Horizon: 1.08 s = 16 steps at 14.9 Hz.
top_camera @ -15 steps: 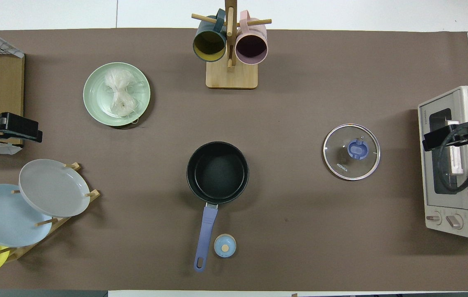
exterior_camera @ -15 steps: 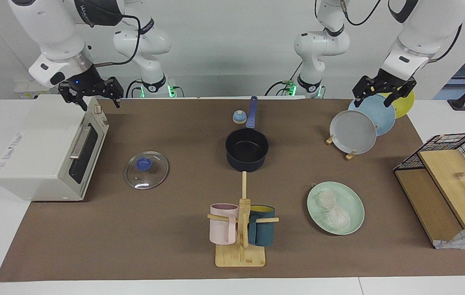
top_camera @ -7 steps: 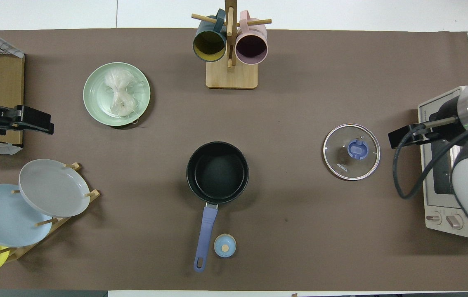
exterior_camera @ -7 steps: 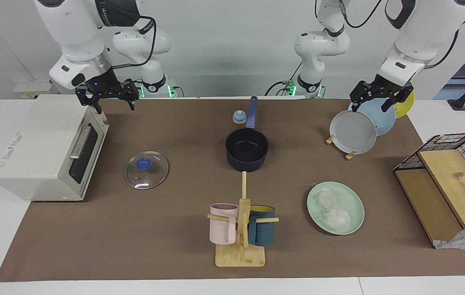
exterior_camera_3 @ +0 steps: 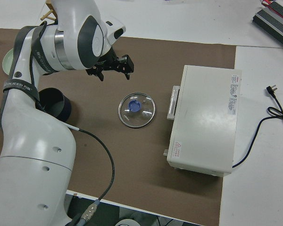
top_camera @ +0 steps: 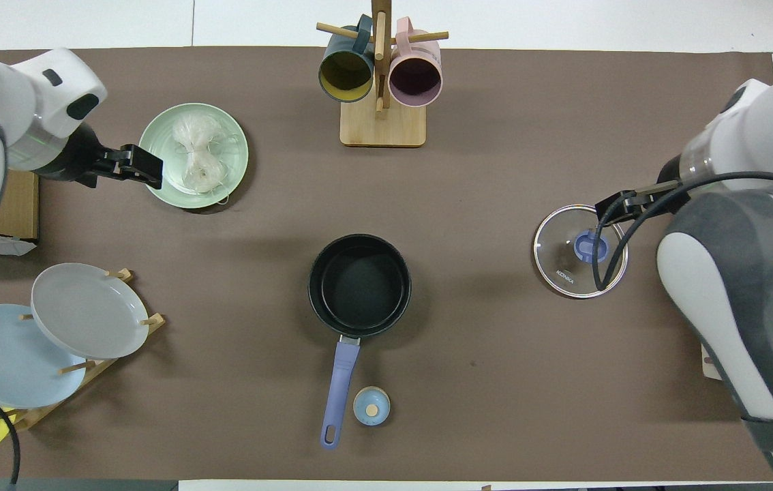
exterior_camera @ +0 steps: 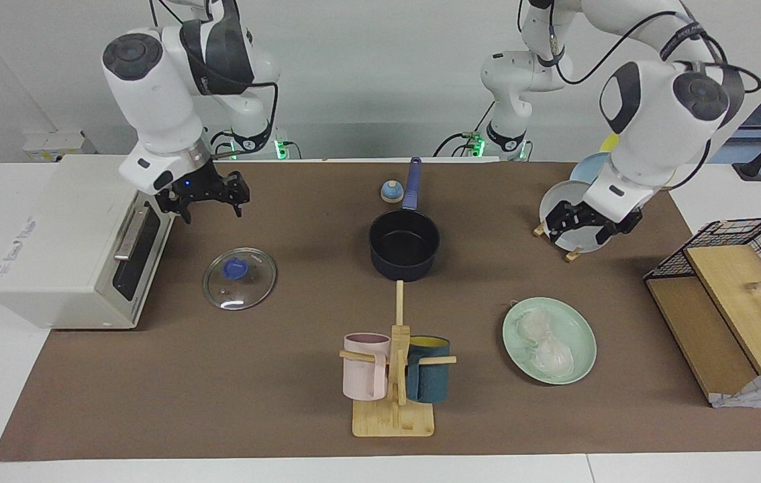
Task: Transfer vermicelli from plate to pot
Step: 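Reach the left gripper to the vermicelli while the right gripper reaches the lid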
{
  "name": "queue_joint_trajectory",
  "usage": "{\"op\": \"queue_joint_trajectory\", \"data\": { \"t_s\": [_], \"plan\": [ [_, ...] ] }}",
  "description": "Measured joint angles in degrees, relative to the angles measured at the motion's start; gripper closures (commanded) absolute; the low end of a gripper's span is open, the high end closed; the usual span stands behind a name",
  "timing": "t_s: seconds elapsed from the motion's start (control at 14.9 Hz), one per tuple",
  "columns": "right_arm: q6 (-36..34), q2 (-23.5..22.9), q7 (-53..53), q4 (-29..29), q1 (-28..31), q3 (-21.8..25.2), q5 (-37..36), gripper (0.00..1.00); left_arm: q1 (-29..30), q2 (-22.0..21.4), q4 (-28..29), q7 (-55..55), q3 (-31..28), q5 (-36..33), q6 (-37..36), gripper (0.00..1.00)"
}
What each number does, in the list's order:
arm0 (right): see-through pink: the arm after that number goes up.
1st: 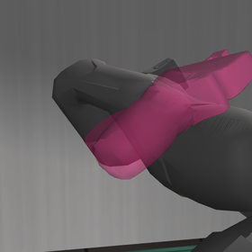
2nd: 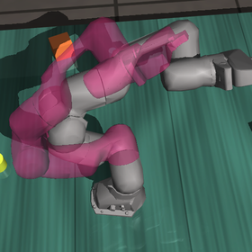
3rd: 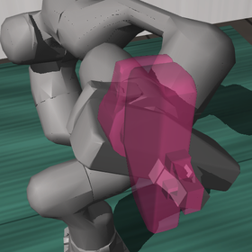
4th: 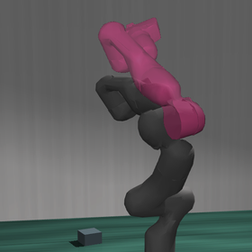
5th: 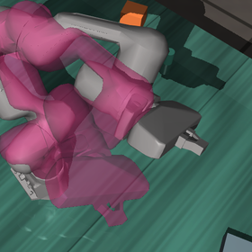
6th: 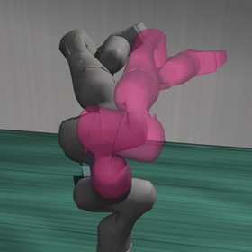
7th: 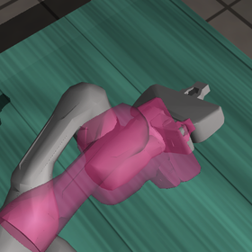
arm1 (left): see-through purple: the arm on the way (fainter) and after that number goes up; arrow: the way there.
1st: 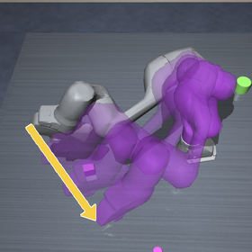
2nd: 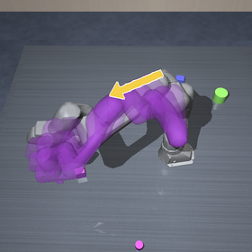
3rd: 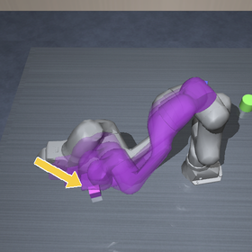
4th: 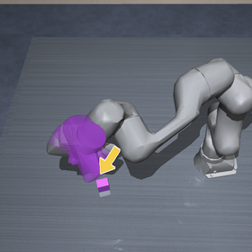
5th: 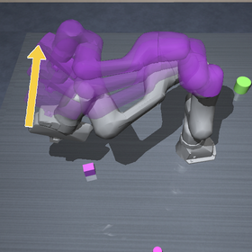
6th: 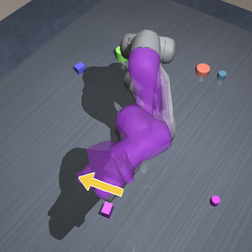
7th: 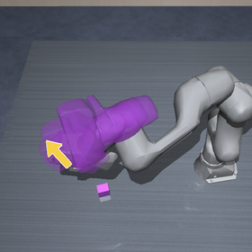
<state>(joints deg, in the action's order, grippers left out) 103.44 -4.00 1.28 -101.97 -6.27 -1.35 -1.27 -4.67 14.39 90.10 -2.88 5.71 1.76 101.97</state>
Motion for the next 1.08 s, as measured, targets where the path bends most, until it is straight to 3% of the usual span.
{"op": "queue_joint_trajectory", "data": {
  "t_s": [0.54,0.81,1.08],
  "plan": [
    [23.2,-1.7,5.7,-17.8,0.4,0.2,0.0,0.00,-0.3,12.7,-0.1,0.0,0.0,-0.4,17.5,0.00],
    [28.4,-1.9,7.5,-21.7,0.8,0.3,0.0,0.00,-0.4,16.3,-0.1,0.0,0.0,-2.5,23.1,0.00],
    [30.5,-3.6,10.8,-23.3,1.0,0.3,0.0,0.00,-0.6,16.8,0.0,0.1,0.0,-2.6,24.7,0.00]
  ]
}}
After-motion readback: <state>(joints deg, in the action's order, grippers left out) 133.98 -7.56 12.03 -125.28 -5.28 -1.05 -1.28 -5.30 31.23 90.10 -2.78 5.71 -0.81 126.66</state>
